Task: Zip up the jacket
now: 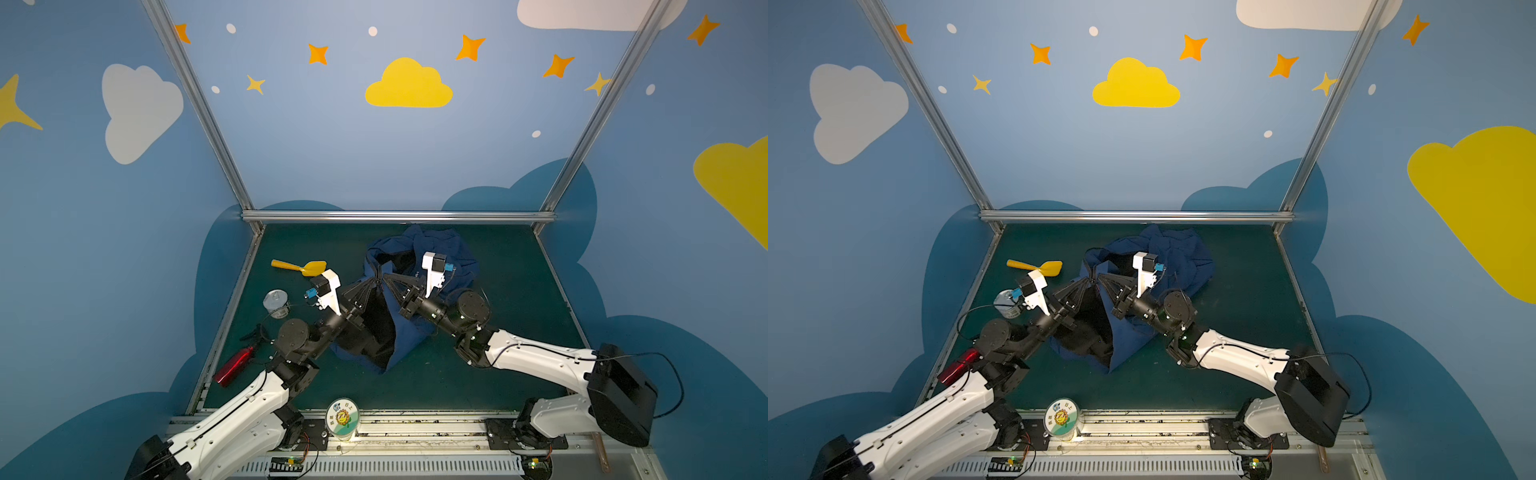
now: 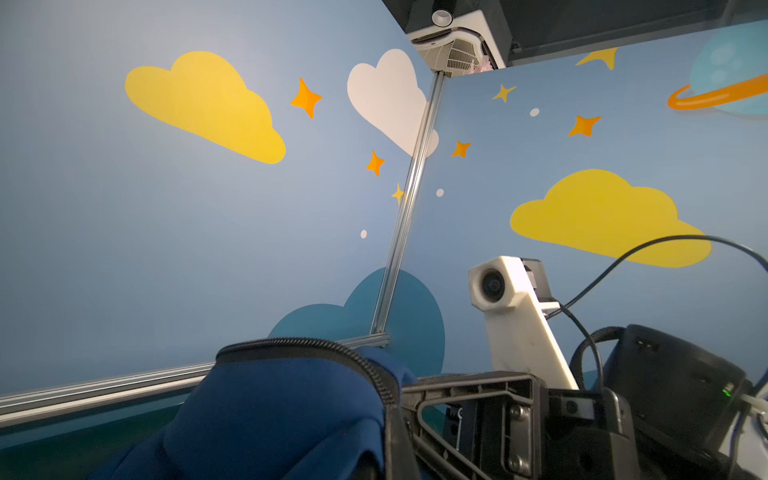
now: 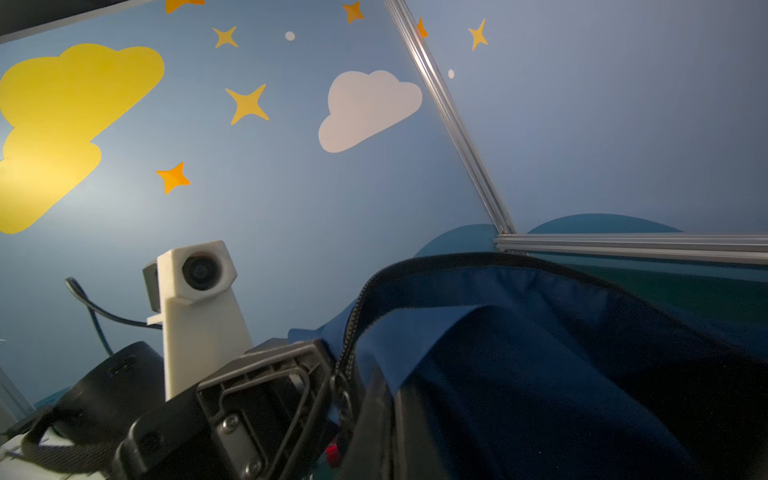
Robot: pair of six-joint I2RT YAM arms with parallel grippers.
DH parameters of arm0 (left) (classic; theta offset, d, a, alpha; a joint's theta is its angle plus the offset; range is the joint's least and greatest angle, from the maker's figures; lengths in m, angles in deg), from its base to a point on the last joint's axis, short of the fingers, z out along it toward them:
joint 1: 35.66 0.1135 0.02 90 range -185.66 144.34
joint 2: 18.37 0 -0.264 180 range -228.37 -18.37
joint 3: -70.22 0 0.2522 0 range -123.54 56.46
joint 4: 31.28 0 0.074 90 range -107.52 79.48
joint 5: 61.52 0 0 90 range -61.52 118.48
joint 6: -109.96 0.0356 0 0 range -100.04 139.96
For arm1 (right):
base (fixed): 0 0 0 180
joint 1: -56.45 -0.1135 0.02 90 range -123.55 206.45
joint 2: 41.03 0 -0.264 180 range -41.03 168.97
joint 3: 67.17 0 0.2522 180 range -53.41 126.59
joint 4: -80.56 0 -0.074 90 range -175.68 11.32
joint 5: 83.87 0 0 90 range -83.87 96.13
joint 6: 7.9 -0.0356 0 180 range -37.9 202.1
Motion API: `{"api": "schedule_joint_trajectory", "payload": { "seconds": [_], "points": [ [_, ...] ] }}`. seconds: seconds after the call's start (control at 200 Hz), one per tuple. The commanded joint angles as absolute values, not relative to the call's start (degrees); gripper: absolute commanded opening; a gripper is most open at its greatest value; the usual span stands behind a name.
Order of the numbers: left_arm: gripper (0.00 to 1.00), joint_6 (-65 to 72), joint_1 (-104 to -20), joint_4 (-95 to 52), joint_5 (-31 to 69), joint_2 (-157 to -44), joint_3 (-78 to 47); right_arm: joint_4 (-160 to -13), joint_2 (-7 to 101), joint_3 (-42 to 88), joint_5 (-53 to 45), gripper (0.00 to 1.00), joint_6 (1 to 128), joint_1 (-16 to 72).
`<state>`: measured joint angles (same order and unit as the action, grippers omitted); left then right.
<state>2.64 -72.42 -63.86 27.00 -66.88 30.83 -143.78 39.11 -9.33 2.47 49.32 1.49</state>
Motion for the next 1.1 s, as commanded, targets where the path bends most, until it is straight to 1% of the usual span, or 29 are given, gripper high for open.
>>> {"api": "schedule_joint_trajectory", "payload": {
  "seconds": [0.0,0.235,0.466,0.621,0.731,0.816,0.881,0.971,1.096],
  "points": [
    [0.03,2.27,-72.57,-60.96,26.47,-69.18,28.89,-154.03,39.18,-6.73,7.34,0.00,47.95,3.13],
    [0.03,0.98,-71.16,-57.68,24.48,-75.35,25.31,-156.59,40.53,-8.22,9.36,0.00,44.76,5.61],
    [0.03,-7.89,-64.76,-50.50,10.21,-86.36,17.45,-152.48,41.93,-9.81,8.01,0.00,39.32,9.70],
    [0.03,-9.04,-63.72,-49.00,7.22,-90.23,14.55,-149.02,42.15,-11.81,6.21,0.00,36.89,10.85],
    [0.03,-9.77,-63.70,-48.68,6.05,-91.70,13.53,-149.92,43.05,-13.66,5.69,0.00,34.86,11.18],
    [0.03,-10.09,-63.76,-47.69,5.69,-92.03,13.45,-150.72,43.33,-14.56,5.78,0.10,33.88,11.23],
    [0.03,-9.96,-63.70,-46.35,5.94,-91.68,13.34,-150.28,43.09,-15.91,5.28,0.14,33.58,11.22],
    [0.03,-9.88,-63.61,-44.16,6.05,-90.95,13.06,-149.10,42.55,-16.68,4.73,0.23,33.06,11.19],
    [0.03,-10.15,-63.22,-40.20,5.55,-90.11,12.17,-148.73,41.62,-18.16,4.67,0.30,32.31,11.18]
  ]
}}
